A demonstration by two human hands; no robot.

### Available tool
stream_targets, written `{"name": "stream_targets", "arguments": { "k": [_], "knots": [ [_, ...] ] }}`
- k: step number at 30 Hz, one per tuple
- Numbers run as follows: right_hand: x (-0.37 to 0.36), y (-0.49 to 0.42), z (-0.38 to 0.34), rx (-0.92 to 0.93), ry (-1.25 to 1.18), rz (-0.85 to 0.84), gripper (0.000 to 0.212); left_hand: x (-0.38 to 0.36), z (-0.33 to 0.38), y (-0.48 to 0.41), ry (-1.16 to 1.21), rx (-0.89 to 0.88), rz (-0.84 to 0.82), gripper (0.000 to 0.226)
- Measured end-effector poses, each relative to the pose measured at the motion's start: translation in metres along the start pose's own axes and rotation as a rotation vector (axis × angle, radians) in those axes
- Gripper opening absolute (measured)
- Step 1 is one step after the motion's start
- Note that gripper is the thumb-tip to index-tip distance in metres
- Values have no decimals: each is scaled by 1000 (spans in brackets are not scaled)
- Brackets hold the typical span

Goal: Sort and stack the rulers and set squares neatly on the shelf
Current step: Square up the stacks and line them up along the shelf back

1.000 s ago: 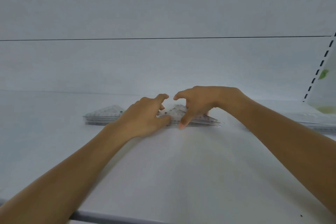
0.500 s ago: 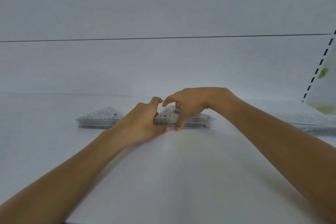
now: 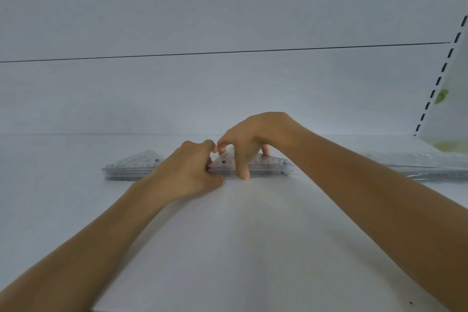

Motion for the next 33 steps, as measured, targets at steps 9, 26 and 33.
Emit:
{"name": "stream_targets", "arguments": {
  "k": [9, 26, 33],
  "knots": [
    [7, 7, 5, -12, -82, 34, 77, -1, -1, -3, -53, -15, -33, 28],
    [-1, 27, 15, -46, -57, 76, 112, 2, -1, 2, 19, 2, 7, 57],
    [-22, 55, 40, -83, -104, 130, 83, 2, -2, 1, 67, -21, 4, 50]
  ]
}}
Point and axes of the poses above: each hand's wrist, its own y-axis away from the middle knuckle, its own x-axis out of the back of the hand, z = x × y, the point moved 5 cm from there along -y, towards the middle knuckle, and after that the axes turned 6 degrees about y, right-handed, at the moved point
